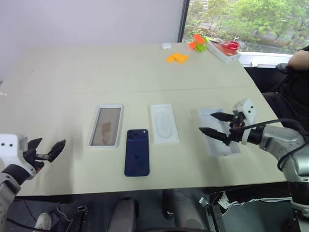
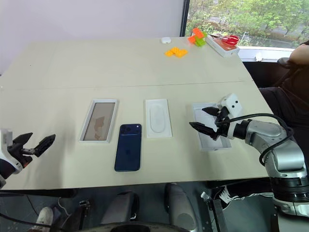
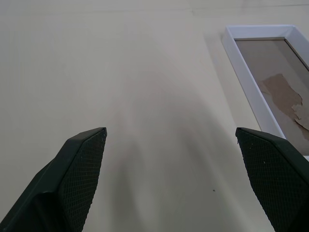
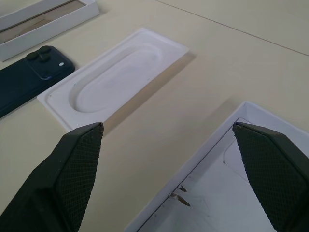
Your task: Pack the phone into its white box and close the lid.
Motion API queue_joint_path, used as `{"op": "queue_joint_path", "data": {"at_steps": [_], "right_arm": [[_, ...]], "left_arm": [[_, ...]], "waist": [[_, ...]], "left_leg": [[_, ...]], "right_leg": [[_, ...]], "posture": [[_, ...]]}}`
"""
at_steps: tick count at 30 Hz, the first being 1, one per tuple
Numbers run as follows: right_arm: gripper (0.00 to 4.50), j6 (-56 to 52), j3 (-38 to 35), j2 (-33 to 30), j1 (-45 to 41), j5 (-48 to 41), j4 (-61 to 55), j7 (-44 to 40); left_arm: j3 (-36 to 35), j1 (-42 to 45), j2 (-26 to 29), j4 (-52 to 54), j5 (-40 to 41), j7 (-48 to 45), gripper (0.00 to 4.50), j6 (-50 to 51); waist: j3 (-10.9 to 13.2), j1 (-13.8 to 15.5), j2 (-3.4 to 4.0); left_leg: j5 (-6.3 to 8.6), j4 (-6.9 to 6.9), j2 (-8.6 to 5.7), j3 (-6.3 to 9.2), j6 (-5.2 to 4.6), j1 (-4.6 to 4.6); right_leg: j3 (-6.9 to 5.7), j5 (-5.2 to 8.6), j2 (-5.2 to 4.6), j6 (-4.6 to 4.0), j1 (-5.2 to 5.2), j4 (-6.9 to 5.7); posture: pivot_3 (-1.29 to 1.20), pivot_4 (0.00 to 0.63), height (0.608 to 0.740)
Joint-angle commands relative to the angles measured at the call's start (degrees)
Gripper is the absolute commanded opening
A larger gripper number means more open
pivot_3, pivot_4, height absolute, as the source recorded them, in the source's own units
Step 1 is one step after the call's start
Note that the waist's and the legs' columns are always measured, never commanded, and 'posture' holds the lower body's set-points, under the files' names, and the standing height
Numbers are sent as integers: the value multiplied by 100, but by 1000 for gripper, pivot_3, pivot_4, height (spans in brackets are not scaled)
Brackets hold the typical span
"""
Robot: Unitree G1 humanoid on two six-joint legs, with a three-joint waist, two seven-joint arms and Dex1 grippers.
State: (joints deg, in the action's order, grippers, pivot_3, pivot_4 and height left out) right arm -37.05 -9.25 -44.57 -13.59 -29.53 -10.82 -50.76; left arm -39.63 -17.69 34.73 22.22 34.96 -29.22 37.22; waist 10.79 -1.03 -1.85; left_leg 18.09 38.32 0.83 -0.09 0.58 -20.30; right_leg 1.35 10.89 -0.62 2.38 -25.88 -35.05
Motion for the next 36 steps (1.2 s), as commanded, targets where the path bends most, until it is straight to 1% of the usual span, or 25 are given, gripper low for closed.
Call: {"op": "queue_joint_path", "data": {"at_steps": [1, 11, 20, 25, 28, 30, 32, 36], "right_arm": [[4488, 72, -65, -4, -125, -61, -70, -39], [4488, 68, -181, -111, -25, -90, -109, -140], [4488, 157, 1, -32, -388, 66, 133, -116], [4488, 120, 9, -54, -421, -6, 92, -218], [4488, 264, 115, -3, -449, 124, 247, -208], [4488, 307, 179, 45, -474, 175, 280, -168], [4488, 349, 186, 64, -484, 201, 341, -168], [4488, 367, 200, 75, -499, 212, 374, -211]], "left_arm": [[-215, -82, -13, 229, 94, 39, 4500, -17], [-88, -140, -77, 259, 167, 53, 4500, -59], [77, 107, -219, 197, 184, 120, 4500, -68], [253, -12, -324, 741, 388, 220, 4500, 163], [240, 24, -542, 1010, 682, 479, 4500, 302], [440, 43, -560, 1208, 590, 630, 4500, 337], [681, 155, -582, 1375, 505, 860, 4500, 429], [900, 518, -556, 1670, 844, 1141, 4500, 705]], "waist": [[0, 0, 0], [0, -3, 0], [0, -14, 0], [0, -3, 0], [0, 3, 0], [-1, 3, -2], [-1, 5, -1], [-1, 10, -1]], "left_leg": [[0, 0, 0, 0, 0, 0], [0, 0, 0, -1, 0, 0], [0, 0, -3, -3, 0, 1], [0, 0, -1, 0, 0, -1], [0, 0, 0, 0, 0, -2], [0, 2, -2, -2, 0, -1], [0, 5, -5, -1, 0, 0], [0, 8, -9, 3, 0, 1]], "right_leg": [[0, 0, 0, 0, 0, 0], [0, 0, 2, 0, -1, 0], [1, 0, 2, 0, 0, -1], [0, -1, 3, 1, 0, -1], [1, -1, -1, 1, 0, -1], [4, -1, -2, 1, 3, -1], [4, -1, -1, 1, 6, -2], [3, -1, 3, 0, 10, -8]], "posture": [[0, 150, 726], [0, 150, 726], [0, 150, 726], [0, 150, 726], [0, 150, 726], [0, 150, 726], [0, 150, 726], [0, 150, 726]]}}
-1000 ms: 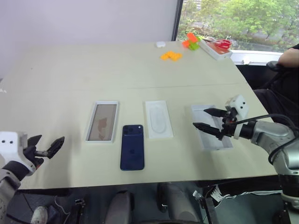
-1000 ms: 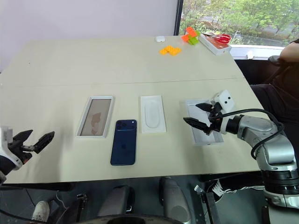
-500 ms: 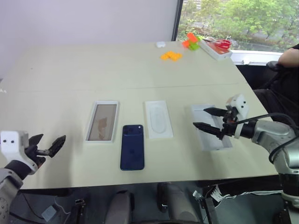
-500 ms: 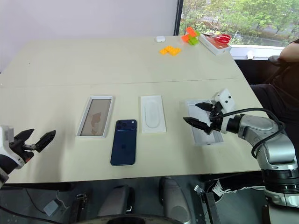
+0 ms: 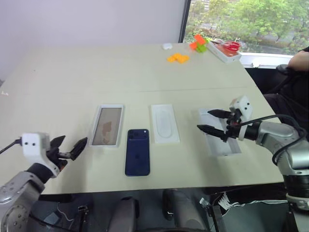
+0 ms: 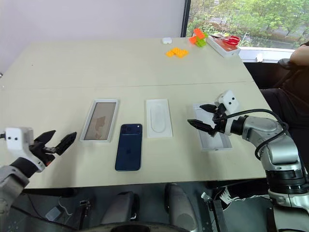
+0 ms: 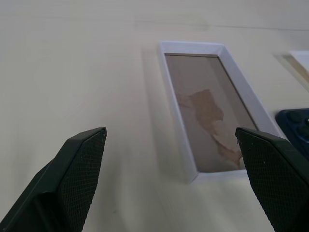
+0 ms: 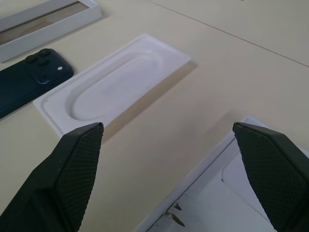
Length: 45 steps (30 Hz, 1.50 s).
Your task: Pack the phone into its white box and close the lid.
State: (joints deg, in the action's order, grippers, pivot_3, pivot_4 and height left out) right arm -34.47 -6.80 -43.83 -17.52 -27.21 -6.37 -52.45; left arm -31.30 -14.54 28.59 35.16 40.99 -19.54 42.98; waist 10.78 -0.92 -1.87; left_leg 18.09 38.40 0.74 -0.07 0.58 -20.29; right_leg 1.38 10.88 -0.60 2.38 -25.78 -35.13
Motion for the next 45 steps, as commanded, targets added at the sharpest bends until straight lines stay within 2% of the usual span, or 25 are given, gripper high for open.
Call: {"op": "queue_joint_path", "data": {"at_steps": [1, 5, 9, 15, 20, 24, 31, 33, 37, 45], "right_arm": [[4488, 125, -7, 2, -97, 13, -84, -44], [4488, 113, -9, -20, -174, 20, -147, -32], [4488, 133, -127, -50, -6, -4, -275, 6], [4488, 113, -224, -37, 115, -52, -473, 92], [4488, 106, -250, -47, 253, -80, -642, 106], [4488, 118, -246, -39, 281, -75, -662, 119], [4488, 146, -148, -117, 352, -15, -833, 74], [4488, 180, -107, -185, 411, 10, -992, 9], [4488, 127, -70, -240, 481, -82, -1350, -79], [4488, 6, -99, -202, 568, -196, -1715, -5]], "left_arm": [[135, 291, 79, 475, 319, 200, 4500, 183], [447, 572, -47, 776, 694, 486, 4500, 436], [1075, 924, -178, 905, 985, 766, 4500, 709], [1957, 1680, -686, 876, 1326, 1552, 4500, 1242], [2501, 2370, -1142, 652, 1254, 2343, 4500, 1659], [2423, 2818, -1529, 325, 1360, 3029, 4500, 2073], [1995, 4006, -2195, -759, 1841, 4094, 4500, 3412], [1866, 4288, -2449, -1124, 1764, 4357, 4500, 3806], [1517, 4734, -2897, -1679, 1632, 4621, 4500, 4262], [1089, 5542, -3558, -2672, 1204, 4628, 4500, 4327]], "waist": [[0, -1, 0], [0, -18, 1], [0, 3, 1], [0, 11, 1], [0, 10, 1], [0, 6, 1], [0, 22, 1], [0, 19, 1], [0, 27, 1], [1, 35, -1]], "left_leg": [[0, 0, 0, 0, 0, -1], [0, -1, 0, -2, 0, -3], [0, 0, -1, 1, 0, -2], [0, 2, -7, 5, 0, -1], [0, 2, -9, 10, 0, -1], [-1, 2, -11, 12, 1, 1], [-1, 13, -16, 21, 1, -4], [-1, 33, -16, 29, 1, -5], [0, 57, -17, 31, -1, -6], [1, 62, -24, 38, 0, -7]], "right_leg": [[0, 0, 0, 0, 2, -2], [1, -2, 1, 2, 3, -2], [1, -3, 0, 2, 11, -3], [0, -2, -2, 2, 33, 0], [-1, -7, 1, 11, 34, -3], [-1, -7, 2, 10, 36, -4], [-6, -12, 1, 19, 38, -4], [-12, -13, 1, 19, 37, -4], [-13, -13, -1, 19, 36, -6], [-20, -11, -6, 15, 36, -4]], "posture": [[0, 150, 726], [0, 150, 726], [0, 150, 726], [0, 150, 726], [0, 150, 726], [0, 150, 726], [0, 150, 726], [0, 150, 726], [0, 150, 726], [0, 150, 726]]}}
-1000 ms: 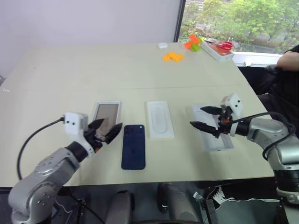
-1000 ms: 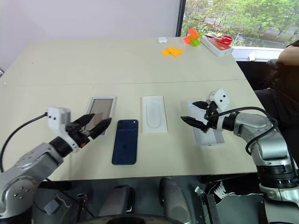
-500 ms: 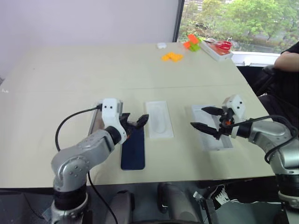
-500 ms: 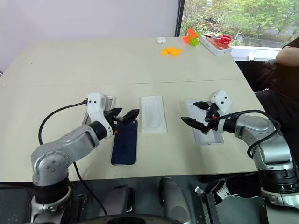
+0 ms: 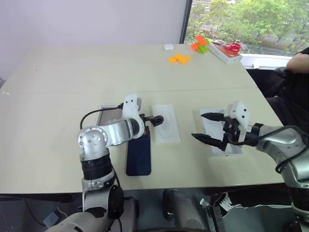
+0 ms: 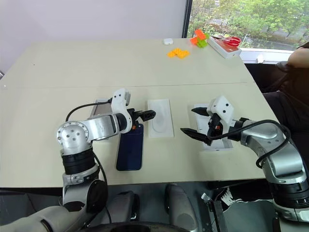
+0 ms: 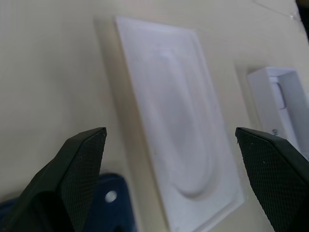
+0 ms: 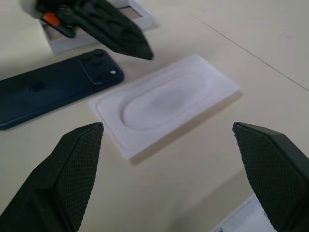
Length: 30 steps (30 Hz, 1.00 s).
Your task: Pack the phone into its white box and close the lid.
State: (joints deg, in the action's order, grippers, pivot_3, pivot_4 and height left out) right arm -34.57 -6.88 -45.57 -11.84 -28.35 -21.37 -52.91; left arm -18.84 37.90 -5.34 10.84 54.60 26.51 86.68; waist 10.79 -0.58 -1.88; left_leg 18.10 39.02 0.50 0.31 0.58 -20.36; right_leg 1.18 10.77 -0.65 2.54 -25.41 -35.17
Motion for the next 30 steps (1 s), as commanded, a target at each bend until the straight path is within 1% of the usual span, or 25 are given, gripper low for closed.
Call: {"op": "queue_joint_path", "data": {"at_steps": [1, 6, 10, 14, 19, 23, 28, 30], "right_arm": [[4488, 13, -100, -21, 15, -95, -237, 56], [4488, 24, -103, 19, 78, -112, -285, 133], [4488, 8, -118, 35, 108, -145, -343, 186], [4488, -61, -178, 14, 96, -274, -435, 211], [4488, -84, -167, -11, 56, -327, -446, 250], [4488, -76, -155, -25, 48, -328, -428, 246], [4488, -80, -114, -6, -18, -313, -402, 270], [4500, -78, -112, -5, -21, -314, -401, 268]], "left_arm": [[-195, 413, -224, -389, -254, 24, 4500, -117], [-275, 732, -346, -795, -691, -45, 4500, -15], [-216, 832, -325, -986, -1114, -73, 4500, 34], [-329, 903, -360, -1101, -1419, -139, 4500, 64], [-463, 985, -447, -1186, -1574, -437, 4500, 241], [-904, 1119, -727, -1340, -1578, -594, 4500, 356], [-1062, 1246, -751, -1508, -1727, -733, 4500, 460], [-1111, 1276, -773, -1525, -1778, -800, 3992, 503]], "waist": [[1, 0, -1], [1, -16, -2], [2, -11, -3], [2, -11, -3], [2, -14, -3], [2, -13, -3], [2, -10, -3], [2, -10, -3]], "left_leg": [[0, 1, -1, 0, 0, 0], [0, 0, -1, 0, 0, -3], [0, 0, -1, 0, 0, -1], [0, 0, -1, 0, 0, -2], [0, 0, -1, 0, 1, -1], [0, 0, -2, 0, 1, -1], [0, 0, -2, 1, 1, -2], [0, 0, -2, 1, 1, -1]], "right_leg": [[0, 2, 0, -3, 0, 0], [1, 6, 0, -8, 0, 1], [1, 5, 0, -5, 0, 1], [0, 0, -1, 4, -1, 2], [0, 1, 0, 4, -1, 2], [0, 1, -1, 6, -1, 2], [-2, 1, -1, 6, -1, 3], [-2, 1, -2, 7, -1, 3]], "posture": [[0, 150, 726], [0, 150, 726], [0, 150, 726], [0, 150, 726], [0, 150, 726], [0, 150, 726], [0, 150, 726], [0, 150, 726]]}}
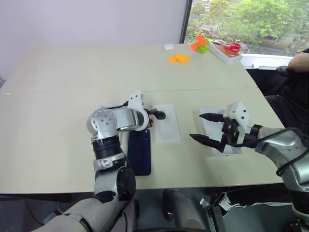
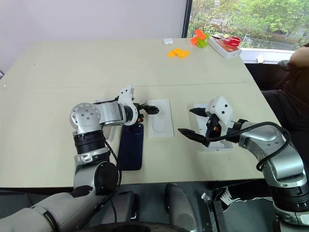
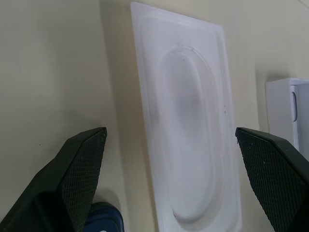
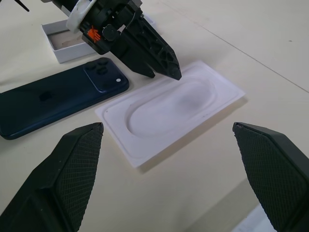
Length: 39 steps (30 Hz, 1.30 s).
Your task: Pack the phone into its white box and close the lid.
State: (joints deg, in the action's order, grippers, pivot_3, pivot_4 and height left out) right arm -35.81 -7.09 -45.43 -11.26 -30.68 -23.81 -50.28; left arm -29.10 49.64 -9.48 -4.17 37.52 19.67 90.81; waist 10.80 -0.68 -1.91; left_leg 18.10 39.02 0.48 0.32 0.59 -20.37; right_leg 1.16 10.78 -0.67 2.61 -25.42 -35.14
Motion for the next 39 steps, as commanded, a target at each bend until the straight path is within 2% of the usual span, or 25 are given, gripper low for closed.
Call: {"op": "queue_joint_path", "data": {"at_steps": [1, 3, 4, 8, 9, 19, 27, 28, 30, 33, 39], "right_arm": [[4500, 45, -86, -17, -84, -80, -157, 7], [4500, 43, -78, -12, -89, -79, -156, 12], [4500, 45, -75, -9, -91, -80, -155, 15], [4500, 48, -62, 9, -101, -89, -167, 27], [4500, 50, -61, 12, -102, -91, -168, 29], [4500, 31, -48, 21, -116, -111, -188, 43], [4500, -1, -18, 29, -143, -148, -242, 57], [4500, -3, -16, 30, -144, -151, -247, 60], [4500, -1, -16, 24, -160, -154, -240, 58], [4500, 15, -8, 19, -168, -145, -216, 47], [4500, 59, 116, 80, -183, -78, -129, 45]], "left_arm": [[-114, 115, -379, -15, -87, -150, 3681, 124], [-144, 130, -412, 5, -112, -203, 2631, 162], [-136, 128, -419, 22, -96, -237, 2292, 169], [-17, 118, -388, 93, 19, -380, 191, 169], [-9, 127, -385, 106, 35, -399, 89, 169], [-359, 159, -517, 136, 136, -417, 89, 169], [-741, 94, -334, 330, 1068, -331, 89, 169], [-733, 50, -180, 409, 1334, -297, 89, 169], [-503, -153, 501, 677, 1878, -246, 89, 169], [-619, -362, 1347, 659, 2755, 90, 89, 169], [-255, -934, 3757, 294, 4261, 311, 89, 169]], "waist": [[1, 0, -1], [3, -8, -2], [3, -6, -2], [3, -6, -2], [3, -6, -2], [3, -8, -2], [4, -6, -3], [4, -6, -4], [4, -22, -4], [6, -60, -1], [10, -33, 3]], "left_leg": [[0, 0, 0, 0, 0, -1], [0, 0, 0, 0, 0, -1], [0, 0, 0, 0, 0, -1], [0, 0, 0, 0, 0, 0], [0, 0, 0, 0, 0, -1], [0, 0, 1, 1, 1, -1], [0, 0, 1, 1, 1, -1], [0, 0, 1, 1, 1, -1], [0, 0, 1, 0, 1, -2], [1, -4, 9, 1, 1, 0], [-2, -8, 24, 5, 6, 5]], "right_leg": [[0, 0, 0, 1, 0, 0], [0, 0, -1, 2, -1, 1], [0, 0, -1, 2, -1, 1], [0, 0, -1, 2, -2, 1], [0, 0, -1, 2, -2, 1], [0, 0, -1, 3, -2, 1], [-1, 0, -2, 4, -2, 1], [-1, 0, -2, 4, -2, 1], [0, 0, -3, 4, -3, 1], [7, -2, 1, 7, -4, -8], [-2, -2, 10, 6, -18, -21]], "posture": [[0, 150, 726], [0, 150, 726], [0, 150, 726], [0, 150, 726], [0, 150, 726], [0, 150, 726], [0, 150, 726], [0, 150, 726], [0, 150, 726], [0, 150, 726], [0, 150, 726]]}}
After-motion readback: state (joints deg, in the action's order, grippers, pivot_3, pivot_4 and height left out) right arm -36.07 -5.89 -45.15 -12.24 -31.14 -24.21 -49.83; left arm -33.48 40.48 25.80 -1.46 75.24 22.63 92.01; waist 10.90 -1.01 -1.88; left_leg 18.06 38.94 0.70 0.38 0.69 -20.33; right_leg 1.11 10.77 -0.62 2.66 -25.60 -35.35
